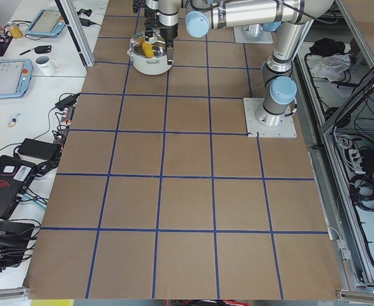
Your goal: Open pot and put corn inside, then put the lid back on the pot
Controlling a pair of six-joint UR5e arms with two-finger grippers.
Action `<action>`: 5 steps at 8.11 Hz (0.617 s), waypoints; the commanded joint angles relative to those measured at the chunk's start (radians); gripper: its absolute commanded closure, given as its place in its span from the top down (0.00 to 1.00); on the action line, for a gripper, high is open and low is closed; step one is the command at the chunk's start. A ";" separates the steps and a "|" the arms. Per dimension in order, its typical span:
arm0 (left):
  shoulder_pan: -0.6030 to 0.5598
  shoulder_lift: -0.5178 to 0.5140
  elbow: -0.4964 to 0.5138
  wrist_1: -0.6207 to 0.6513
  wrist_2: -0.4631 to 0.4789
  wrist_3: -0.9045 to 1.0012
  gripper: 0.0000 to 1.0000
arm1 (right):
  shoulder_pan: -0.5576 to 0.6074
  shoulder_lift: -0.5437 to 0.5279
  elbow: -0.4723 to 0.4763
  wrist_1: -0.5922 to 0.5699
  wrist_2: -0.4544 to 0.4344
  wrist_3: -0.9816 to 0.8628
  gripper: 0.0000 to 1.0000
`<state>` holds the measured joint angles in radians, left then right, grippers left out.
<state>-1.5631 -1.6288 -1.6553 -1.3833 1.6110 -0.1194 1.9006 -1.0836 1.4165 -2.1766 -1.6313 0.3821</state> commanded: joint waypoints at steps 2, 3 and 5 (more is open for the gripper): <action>0.000 0.000 -0.001 0.006 -0.002 0.000 1.00 | -0.003 -0.045 0.002 0.012 0.001 -0.011 1.00; 0.000 0.000 -0.001 0.007 -0.003 0.000 1.00 | -0.006 -0.096 0.010 0.061 -0.002 -0.047 1.00; -0.002 0.004 0.000 0.007 -0.005 -0.002 1.00 | -0.095 -0.258 0.074 0.223 0.005 -0.112 1.00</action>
<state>-1.5632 -1.6284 -1.6566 -1.3766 1.6074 -0.1204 1.8778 -1.2043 1.4390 -2.0775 -1.6327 0.3287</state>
